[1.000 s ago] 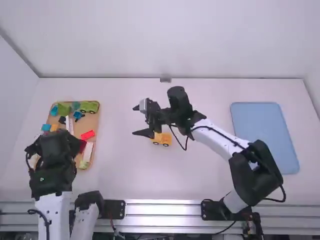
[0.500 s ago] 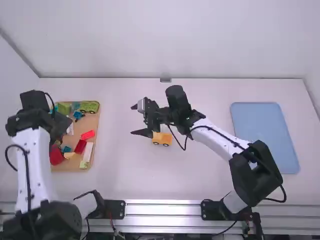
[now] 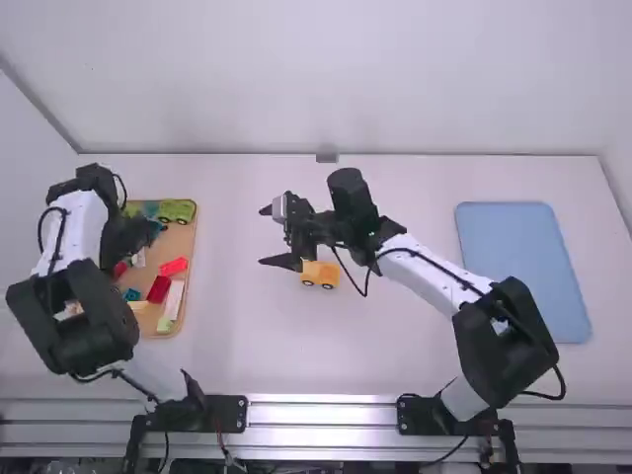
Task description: Assemble lego blocks to make yellow taxi
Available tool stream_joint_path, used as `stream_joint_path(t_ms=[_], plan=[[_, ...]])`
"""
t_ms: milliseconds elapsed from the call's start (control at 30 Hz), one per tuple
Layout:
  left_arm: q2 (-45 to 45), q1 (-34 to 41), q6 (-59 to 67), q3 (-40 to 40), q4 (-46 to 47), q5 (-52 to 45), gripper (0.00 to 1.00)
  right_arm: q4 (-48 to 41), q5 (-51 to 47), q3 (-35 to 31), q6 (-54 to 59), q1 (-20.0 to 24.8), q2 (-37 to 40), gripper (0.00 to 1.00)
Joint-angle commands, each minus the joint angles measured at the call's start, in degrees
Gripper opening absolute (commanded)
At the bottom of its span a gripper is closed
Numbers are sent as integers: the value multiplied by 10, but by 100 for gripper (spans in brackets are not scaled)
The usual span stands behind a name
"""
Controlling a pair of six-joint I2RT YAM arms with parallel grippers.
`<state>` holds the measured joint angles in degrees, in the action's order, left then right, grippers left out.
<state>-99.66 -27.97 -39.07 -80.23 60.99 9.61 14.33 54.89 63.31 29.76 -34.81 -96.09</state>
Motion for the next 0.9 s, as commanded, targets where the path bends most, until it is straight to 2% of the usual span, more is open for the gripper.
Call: stream_joint_path(t_ms=[0, 100, 233, 367, 433, 467, 533, 633, 867], plan=[[2, -30, -69, 38, -8, 2, 99, -2, 1, 19, 5, 3, 8, 99], [2, -58, -96, 74, -22, 1, 99, -4, 1, 19, 5, 8, 8, 99], [2, -83, -70, 114, -41, -26, 99, -3, 1, 19, 6, 8, 8, 99], [2, -86, -71, 159, -87, -25, 86, -3, -4, 19, 17, 7, 8, 99], [2, -86, -89, 178, -113, -28, 82, -3, -14, 19, 17, 7, 8, 99], [2, -88, -96, 188, -124, -25, 73, -5, -14, 19, 18, 7, 8, 99], [2, -88, -96, 199, -139, -28, 69, -8, -14, 19, 18, 7, 8, 99], [2, -86, -96, 223, -174, -26, 51, -17, -14, 19, 27, 7, 8, 99], [2, -86, -96, 272, -263, -47, 50, -29, -14, 19, 43, 7, 8, 99]])
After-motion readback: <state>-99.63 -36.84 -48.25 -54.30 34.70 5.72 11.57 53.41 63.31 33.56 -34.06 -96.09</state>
